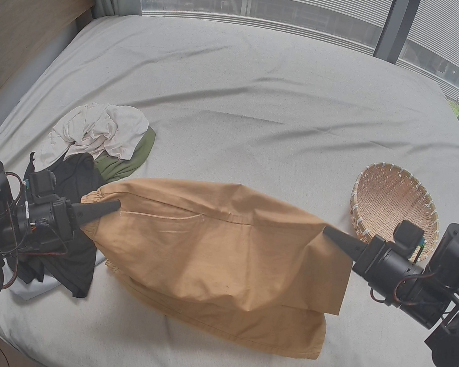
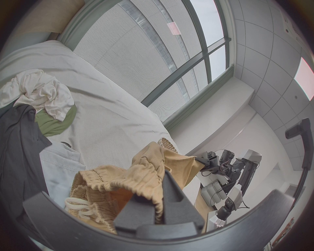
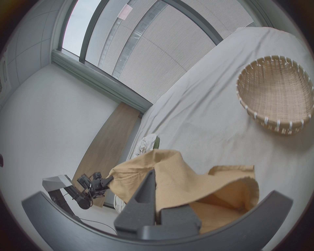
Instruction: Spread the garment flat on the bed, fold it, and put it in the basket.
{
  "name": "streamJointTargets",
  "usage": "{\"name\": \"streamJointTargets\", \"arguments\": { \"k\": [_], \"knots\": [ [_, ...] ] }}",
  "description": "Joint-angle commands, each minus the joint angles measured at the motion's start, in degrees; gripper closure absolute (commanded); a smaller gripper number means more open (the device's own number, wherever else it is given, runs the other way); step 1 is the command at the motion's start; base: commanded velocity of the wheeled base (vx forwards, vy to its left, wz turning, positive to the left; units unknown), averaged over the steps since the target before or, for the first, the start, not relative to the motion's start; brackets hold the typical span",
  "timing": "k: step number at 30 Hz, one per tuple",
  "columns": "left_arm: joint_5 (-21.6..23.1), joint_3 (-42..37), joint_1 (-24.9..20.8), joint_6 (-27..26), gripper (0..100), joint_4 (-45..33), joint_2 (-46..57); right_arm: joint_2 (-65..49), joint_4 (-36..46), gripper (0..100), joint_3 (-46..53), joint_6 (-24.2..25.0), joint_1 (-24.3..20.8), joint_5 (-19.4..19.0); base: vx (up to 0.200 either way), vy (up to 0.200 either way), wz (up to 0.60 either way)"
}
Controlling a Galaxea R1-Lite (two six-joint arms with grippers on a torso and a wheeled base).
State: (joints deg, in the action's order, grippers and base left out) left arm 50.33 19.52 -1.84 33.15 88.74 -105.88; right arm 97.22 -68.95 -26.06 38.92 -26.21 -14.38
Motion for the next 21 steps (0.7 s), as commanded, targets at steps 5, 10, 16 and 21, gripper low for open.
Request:
{"name": "streamJointTargets", "arguments": {
  "k": [5, 10, 16, 21],
  "knots": [
    [0.4, 0.5, 4.6, 3.9, 100, 0.0, 5.9, -0.6, 1.3, 100, -5.8, -0.5, 2.5, -0.4, 0.000, 0.000, 0.00],
    [0.8, 0.3, 5.7, 7.5, 100, -0.1, 10.1, -0.6, 1.3, 100, -6.7, -0.5, 2.6, -1.8, 0.000, 0.000, 0.00],
    [0.7, -0.6, 5.8, 8.3, 100, -0.3, 12.4, -0.5, 1.3, 100, -7.3, -0.5, 2.7, -2.0, 0.000, 0.000, 0.00],
    [0.7, -1.1, 6.8, 8.3, 100, -0.3, 12.4, -0.5, 1.4, 100, -8.6, -0.6, 3.7, -2.1, 0.000, 0.000, 0.00]
  ]
}}
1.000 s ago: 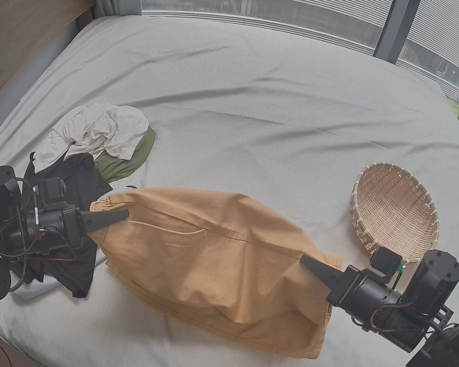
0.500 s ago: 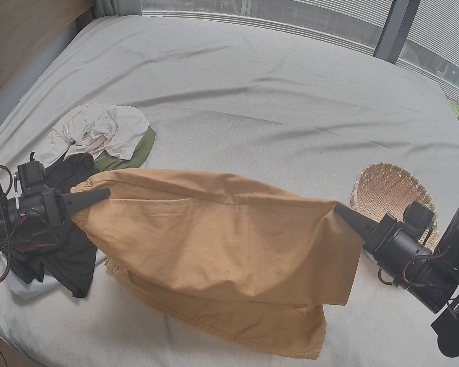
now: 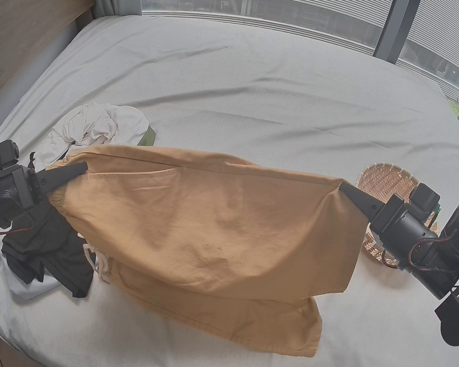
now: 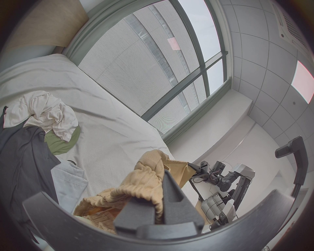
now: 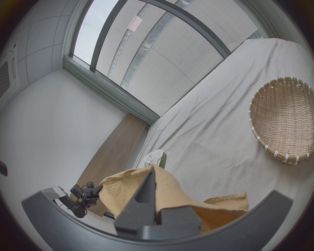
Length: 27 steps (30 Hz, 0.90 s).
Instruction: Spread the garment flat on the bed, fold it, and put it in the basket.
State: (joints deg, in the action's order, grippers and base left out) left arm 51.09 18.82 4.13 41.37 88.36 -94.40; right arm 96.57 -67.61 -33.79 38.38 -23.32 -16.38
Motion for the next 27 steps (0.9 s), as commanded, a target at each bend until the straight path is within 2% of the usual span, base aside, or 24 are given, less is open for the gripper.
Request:
{"name": "streamJointTargets", "arguments": {
  "k": [1, 8, 22, 27],
  "knots": [
    [0.0, -0.5, 1.1, 0.0, 100, 0.1, 1.0, 0.1, 0.0, 100, -0.9, -0.1, 1.0, -0.1, 0.000, 0.000, 0.00],
    [0.0, -0.4, 2.3, -0.1, 100, 0.0, 0.4, 1.0, -0.2, 100, -1.4, 0.0, 2.2, -1.4, 0.000, 0.000, 0.00],
    [-0.6, 0.6, 2.2, -0.3, 100, 0.2, -2.5, 1.1, -0.2, 100, -2.5, 0.0, 2.5, -1.5, 0.000, 0.000, 0.00],
    [-2.7, 5.5, 1.3, -0.3, 100, 0.2, -6.8, 3.4, -0.1, 100, -5.7, 0.0, 2.5, -1.5, 0.000, 0.000, 0.00]
  ]
}}
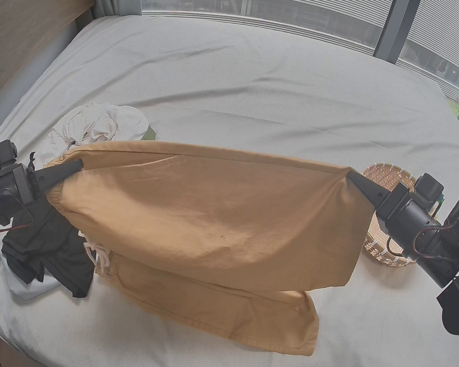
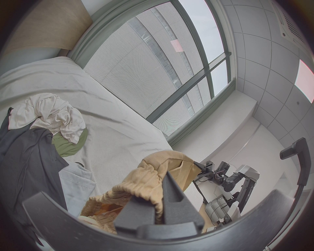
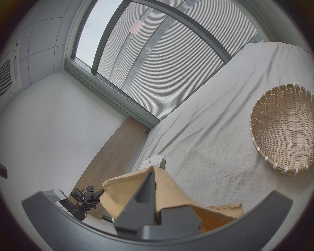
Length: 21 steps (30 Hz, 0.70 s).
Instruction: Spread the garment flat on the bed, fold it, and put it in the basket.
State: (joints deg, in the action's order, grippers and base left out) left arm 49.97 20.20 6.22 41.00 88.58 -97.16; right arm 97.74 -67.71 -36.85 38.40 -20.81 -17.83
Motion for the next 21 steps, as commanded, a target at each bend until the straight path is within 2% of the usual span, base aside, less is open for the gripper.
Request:
{"name": "streamJointTargets", "arguments": {
  "k": [1, 4, 5, 7, 9, 21],
  "knots": [
    [-2.5, 5.4, -1.1, 0.1, 100, 0.0, -5.1, 2.9, 0.0, 100, -3.4, 0.0, 0.0, 0.0, 0.000, 0.000, 0.00],
    [-6.2, 9.5, -3.1, 0.5, 100, -0.2, -8.7, 5.2, 0.1, 100, -6.0, 0.0, 0.0, 0.0, 0.000, 0.000, 0.00],
    [-6.2, 9.5, -3.1, 0.5, 100, -0.2, -8.7, 5.2, 0.1, 100, -6.0, 0.0, 0.0, 0.0, 0.000, 0.000, 0.00],
    [-10.3, 14.3, -5.6, 0.4, 100, 0.0, -13.0, 7.9, 0.1, 100, -8.3, 0.0, 0.2, 0.0, 0.000, 0.000, 0.00],
    [-12.3, 17.2, -6.8, 0.4, 100, -0.2, -14.7, 9.5, 0.1, 100, -9.6, 0.1, 0.8, -0.1, 0.000, 0.000, 0.00],
    [-13.1, 28.0, -8.4, 0.4, 100, -5.3, -21.1, 17.2, 0.1, 100, -17.5, 0.2, 3.9, -0.9, 0.000, 0.000, 0.00]
  ]
}}
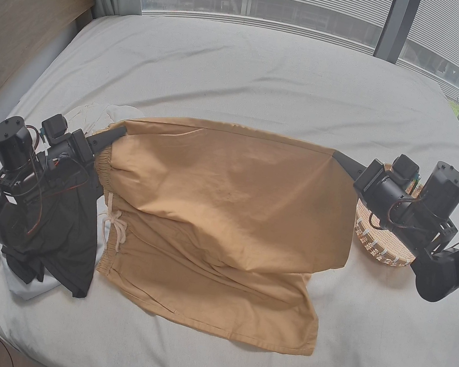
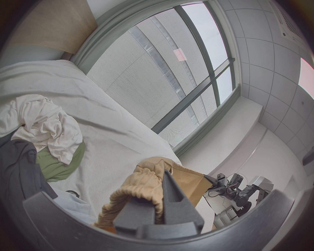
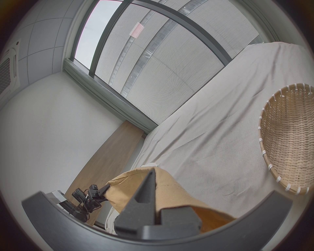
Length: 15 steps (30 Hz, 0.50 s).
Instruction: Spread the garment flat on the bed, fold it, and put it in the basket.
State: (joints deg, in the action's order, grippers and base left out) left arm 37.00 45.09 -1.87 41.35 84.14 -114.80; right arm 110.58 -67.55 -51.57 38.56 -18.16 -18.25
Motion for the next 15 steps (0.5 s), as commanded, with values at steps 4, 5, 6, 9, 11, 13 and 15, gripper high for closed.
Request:
{"name": "streamJointTargets", "arguments": {
  "k": [4, 5, 6, 9, 11, 13, 15],
  "knots": [
    [-0.1, 5.6, 0.1, 0.0, 100, -2.4, -5.2, 7.2, 0.7, 100, -6.0, 0.1, 2.4, -1.6, 0.000, 0.000, 0.00],
    [-0.1, 6.2, 0.1, 0.0, 100, -2.5, -5.5, 7.7, 0.8, 100, -6.8, 0.2, 2.7, -1.7, 0.000, 0.000, 0.00],
    [-0.1, 6.9, 0.1, 0.0, 100, -2.5, -6.1, 8.2, 0.9, 100, -7.6, 0.1, 2.9, -1.8, 0.000, 0.000, 0.00],
    [-0.2, 8.9, 0.2, 0.0, 100, -2.6, -7.8, 9.7, 1.0, 100, -9.5, 0.2, 3.1, -2.7, 0.000, 0.000, 0.00],
    [-0.2, 10.8, 0.2, 0.0, 100, -2.9, -9.5, 10.9, 0.9, 100, -10.7, 0.2, 3.3, -3.5, 0.000, 0.000, 0.00],
    [-0.2, 12.0, 0.2, 0.1, 100, -3.4, -10.3, 11.9, 0.8, 100, -11.7, 0.2, 3.4, -3.6, 0.000, 0.000, 0.00],
    [-0.2, 13.4, 0.2, 0.1, 100, -4.1, -11.1, 13.0, 0.3, 100, -12.9, 0.2, 3.4, -3.6, 0.000, 0.000, 0.00]
  ]
}}
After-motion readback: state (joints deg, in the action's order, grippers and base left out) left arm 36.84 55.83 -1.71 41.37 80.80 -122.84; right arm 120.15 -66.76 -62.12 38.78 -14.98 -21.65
